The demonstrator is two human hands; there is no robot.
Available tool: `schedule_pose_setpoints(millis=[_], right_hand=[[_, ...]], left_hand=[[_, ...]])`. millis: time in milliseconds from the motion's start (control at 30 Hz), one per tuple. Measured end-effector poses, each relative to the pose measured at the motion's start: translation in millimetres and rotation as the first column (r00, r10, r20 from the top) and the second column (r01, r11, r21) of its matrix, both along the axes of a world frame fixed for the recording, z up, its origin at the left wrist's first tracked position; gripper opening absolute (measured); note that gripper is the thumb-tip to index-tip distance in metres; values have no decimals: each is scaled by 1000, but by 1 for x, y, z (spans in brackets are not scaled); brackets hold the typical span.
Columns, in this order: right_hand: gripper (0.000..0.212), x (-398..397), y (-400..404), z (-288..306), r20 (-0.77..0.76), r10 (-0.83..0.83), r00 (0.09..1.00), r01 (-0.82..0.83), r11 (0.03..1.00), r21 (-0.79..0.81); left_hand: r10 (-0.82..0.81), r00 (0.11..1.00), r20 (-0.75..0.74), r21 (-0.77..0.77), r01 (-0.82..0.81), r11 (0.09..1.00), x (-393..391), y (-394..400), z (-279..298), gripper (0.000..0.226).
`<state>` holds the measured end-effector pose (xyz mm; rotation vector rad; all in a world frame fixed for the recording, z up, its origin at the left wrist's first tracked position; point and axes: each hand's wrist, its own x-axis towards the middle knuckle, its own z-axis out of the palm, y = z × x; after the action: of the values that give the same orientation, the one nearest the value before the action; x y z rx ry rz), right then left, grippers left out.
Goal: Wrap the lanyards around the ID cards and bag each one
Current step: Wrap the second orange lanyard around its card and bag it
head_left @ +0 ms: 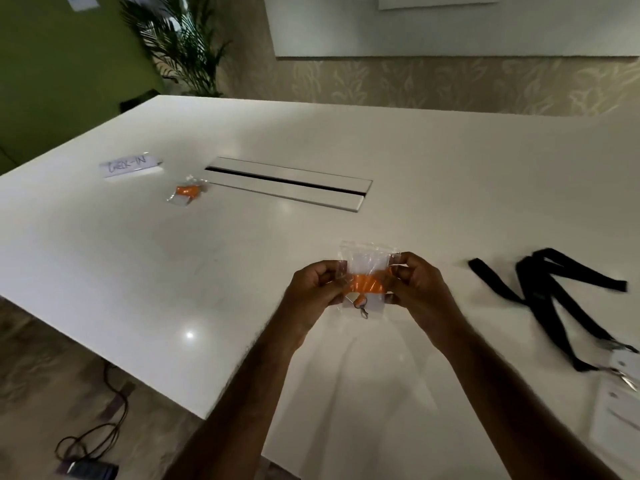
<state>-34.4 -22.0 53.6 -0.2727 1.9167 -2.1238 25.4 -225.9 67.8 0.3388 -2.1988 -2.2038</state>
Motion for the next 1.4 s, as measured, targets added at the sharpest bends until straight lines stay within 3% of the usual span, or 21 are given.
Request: schedule_pose_setpoints(millis=[133,400,567,733,867,1067,1267,1400], right_hand=[[25,-14,-62,3,17,-3,1000,3,1000,-2],[19,-44,-180,3,99,-8,995,16,997,-79],[38,-68,-249,-2,153,66,986,-37,982,-184],[18,-100,-313,-13,182,54,982,-24,986,-163],[17,-125,-359,-16,217,37,976,-8,991,-134],[36,-158,-420,-20,276,-23,961,59,991,-123],[26,-180,-467,-25,333,47,942,13,984,-176],[16,-188,-489,-29,313,78,946,-41,991,-124]], left_hand=[[-10,1000,-21,-26,9,1000,-12,-62,2,38],[48,997,-62,-67,-52,996,-49,-173,7,25],[89,993,-74,-183,-102,978,-79,-241,10,24],[134,988,-78,-273,-150,950,-108,-305,8,28],[187,980,-69,-287,-199,937,-132,-348,1,35],[264,963,-50,-282,-267,922,-170,-408,-12,35],[322,944,-75,-477,-318,819,-206,-452,-22,31],[334,939,-77,-597,-312,739,-220,-471,-28,33]])
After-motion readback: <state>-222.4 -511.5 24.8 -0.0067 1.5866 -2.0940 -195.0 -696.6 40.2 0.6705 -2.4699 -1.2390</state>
